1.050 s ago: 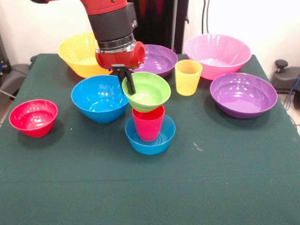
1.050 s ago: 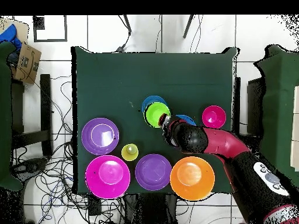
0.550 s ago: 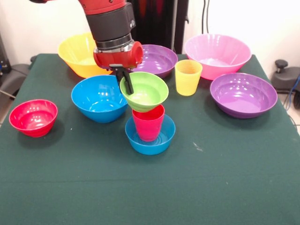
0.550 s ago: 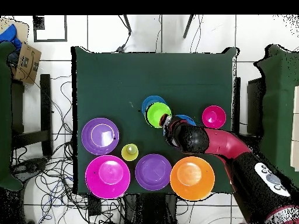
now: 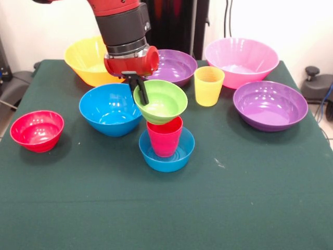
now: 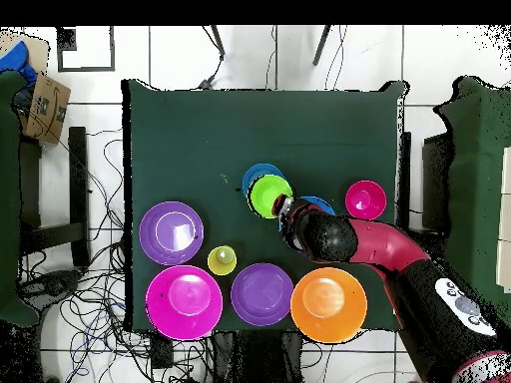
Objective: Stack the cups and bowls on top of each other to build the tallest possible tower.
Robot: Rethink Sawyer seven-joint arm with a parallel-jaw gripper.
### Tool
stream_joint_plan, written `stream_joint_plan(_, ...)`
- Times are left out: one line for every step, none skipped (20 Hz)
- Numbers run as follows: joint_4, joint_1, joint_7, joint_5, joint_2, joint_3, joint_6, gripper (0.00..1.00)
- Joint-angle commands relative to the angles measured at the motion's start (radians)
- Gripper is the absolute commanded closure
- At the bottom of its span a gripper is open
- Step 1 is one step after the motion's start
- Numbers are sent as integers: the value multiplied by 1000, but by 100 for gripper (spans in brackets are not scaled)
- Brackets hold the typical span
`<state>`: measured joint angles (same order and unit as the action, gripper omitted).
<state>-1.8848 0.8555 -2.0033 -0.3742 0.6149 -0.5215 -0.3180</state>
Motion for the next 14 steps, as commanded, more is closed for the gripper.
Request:
stream_joint_plan(-9, -6, 28, -46, -64, -58, 22, 100)
stream_joint_plan(-13, -2, 29, -46, -63, -62, 22, 100)
stream_joint_plan(-13, -1, 27, -44, -62, -64, 22, 100)
stream_joint_plan(-14, 1, 26, -42, -61, -66, 22, 100)
stream_joint_plan(-17, 3, 21, -38, -61, -72, 24, 100)
stream_joint_plan(-19, 5, 17, -33, -61, -77, 26, 100)
stream_joint_plan(-20, 5, 12, -28, -62, -81, 26, 100)
stream_joint_plan(-19, 4, 8, -30, -64, -84, 36, 100)
stream_joint_plan(-19, 4, 4, -33, -67, -86, 47, 100)
stream_joint_plan(-23, 5, 2, -37, -68, -88, 55, 100)
stream_joint_plan(-23, 5, 1, -42, -73, -89, 66, 100)
stream_joint_plan(-25, 4, -2, -46, -71, -88, 74, 100)
stream_joint_plan(-22, -1, -6, -56, -71, -80, 89, 100)
stream_joint_plan(-23, 0, -6, -61, -75, -80, 100, 100)
